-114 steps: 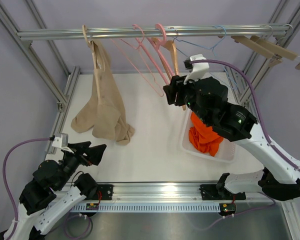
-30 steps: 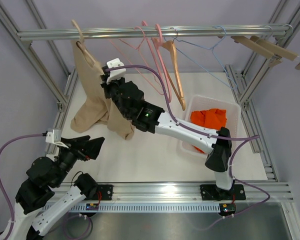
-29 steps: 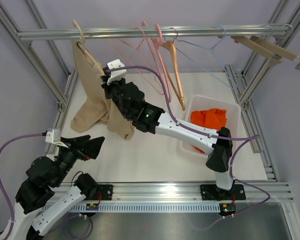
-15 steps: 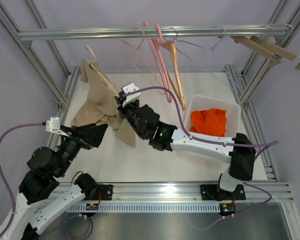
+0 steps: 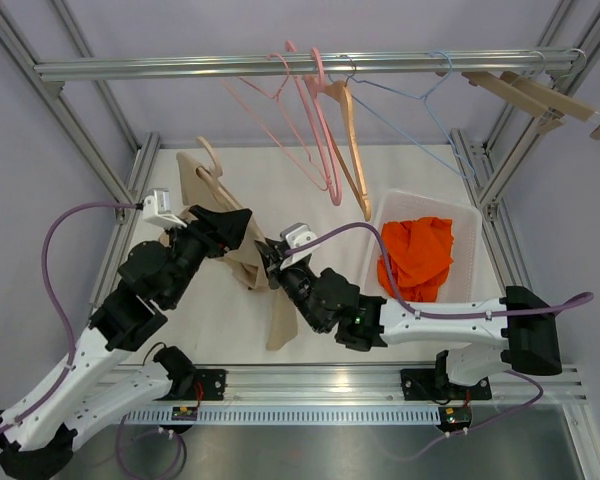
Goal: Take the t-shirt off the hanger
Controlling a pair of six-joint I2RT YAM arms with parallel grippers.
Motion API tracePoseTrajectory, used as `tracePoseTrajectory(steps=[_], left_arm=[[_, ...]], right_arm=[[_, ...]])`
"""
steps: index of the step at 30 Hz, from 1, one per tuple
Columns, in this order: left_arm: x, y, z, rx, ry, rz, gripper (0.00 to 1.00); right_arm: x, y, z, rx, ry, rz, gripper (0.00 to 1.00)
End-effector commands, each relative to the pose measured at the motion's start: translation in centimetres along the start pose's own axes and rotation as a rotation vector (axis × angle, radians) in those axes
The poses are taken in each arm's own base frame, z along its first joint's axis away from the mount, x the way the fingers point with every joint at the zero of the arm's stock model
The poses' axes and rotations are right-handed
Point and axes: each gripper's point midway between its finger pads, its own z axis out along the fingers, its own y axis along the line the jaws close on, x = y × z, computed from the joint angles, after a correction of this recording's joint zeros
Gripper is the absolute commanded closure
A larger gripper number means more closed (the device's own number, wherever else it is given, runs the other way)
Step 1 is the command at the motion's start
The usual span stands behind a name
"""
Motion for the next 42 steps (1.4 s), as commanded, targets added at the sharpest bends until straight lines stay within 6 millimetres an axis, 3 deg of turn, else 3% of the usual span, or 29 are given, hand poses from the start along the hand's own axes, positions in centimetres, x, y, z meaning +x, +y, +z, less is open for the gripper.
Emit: tracePoseTrajectory(steps=[1,7,9,15,22,30,32,33,34,38,42], left_arm=[[-4.3,-2.1,0.6,0.029,-0.153,-0.074,0.26],[-3.9,-1.1,1.6,-0.013,-0.181,-0.094,0.28],[-4.3,-1.8,2.0,0.030,-0.215,-0.116,0.29],[-2.9,-1.4,2.9,0.055,-0.218,-0.150,0.35],[-2.7,-1.2,2.4,0.062,-0.215,-0.162,0.38],[-3.9,-1.0,0.9,0.061,-0.244,-0.150,0.92],[-3.8,-1.0,0.6,0.065,-0.237,-0.152,0.99],[-3.8,-1.0,0.5,0.068,-0.234,-0.153,1.00],[-3.8,-1.1,0.4,0.073,-0.232,-0.159,1.00],[-4.6,-2.1,-0.8,0.125,-0.240,-0.187,1.00],[-5.5,-3.2,-1.8,0.169,-0.239,-0.192,1.00]], right_arm=[[-6.3,-1.4,-1.5,0.059,-0.172,0.165,1.00],[-6.4,-1.5,-2.5,0.049,-0.178,0.171,1.00],[-6.5,-1.4,-2.7,0.047,-0.180,0.176,1.00],[-6.2,-0.2,-3.4,0.027,-0.168,0.174,1.00],[-6.2,0.9,-3.1,0.025,-0.172,0.151,1.00],[-5.5,2.2,-3.4,0.006,-0.140,0.160,1.00],[-5.0,2.7,-3.9,-0.005,-0.109,0.141,0.85],[-4.8,3.0,-4.2,-0.013,-0.094,0.141,0.77],[-5.1,3.3,-4.6,-0.029,-0.088,0.149,0.63],[-2.8,4.3,-6.1,-0.101,0.026,0.135,0.36],[0.1,5.0,-7.6,-0.136,0.104,0.189,0.24]])
